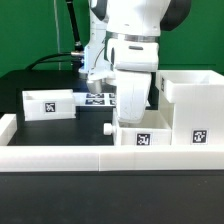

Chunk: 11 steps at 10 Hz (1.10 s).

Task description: Assemble drawer

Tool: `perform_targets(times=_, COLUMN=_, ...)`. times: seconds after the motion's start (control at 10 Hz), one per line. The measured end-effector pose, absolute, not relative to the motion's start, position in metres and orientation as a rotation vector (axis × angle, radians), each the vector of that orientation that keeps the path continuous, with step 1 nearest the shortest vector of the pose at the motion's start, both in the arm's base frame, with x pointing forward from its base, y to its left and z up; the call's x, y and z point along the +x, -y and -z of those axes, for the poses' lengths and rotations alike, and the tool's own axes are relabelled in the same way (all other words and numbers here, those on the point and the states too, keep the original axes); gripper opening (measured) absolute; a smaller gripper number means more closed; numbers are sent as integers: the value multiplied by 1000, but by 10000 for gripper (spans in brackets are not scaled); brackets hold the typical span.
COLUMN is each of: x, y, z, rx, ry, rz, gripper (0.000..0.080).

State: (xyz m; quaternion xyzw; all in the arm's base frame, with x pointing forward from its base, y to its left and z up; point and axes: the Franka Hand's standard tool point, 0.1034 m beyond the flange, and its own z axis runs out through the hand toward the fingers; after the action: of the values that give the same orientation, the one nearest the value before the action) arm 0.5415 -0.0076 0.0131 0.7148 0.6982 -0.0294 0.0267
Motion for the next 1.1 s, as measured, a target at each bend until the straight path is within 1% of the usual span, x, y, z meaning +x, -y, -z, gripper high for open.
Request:
perform_targets(times=0.6, x=541, y=-10, z=-10, rx=2190, ry=-2194, rz=80, gripper=42)
perform_targets(times=1.1, x=541, y=-11, z=-9, rx=2186, ry=-2185, rz=49, gripper=42)
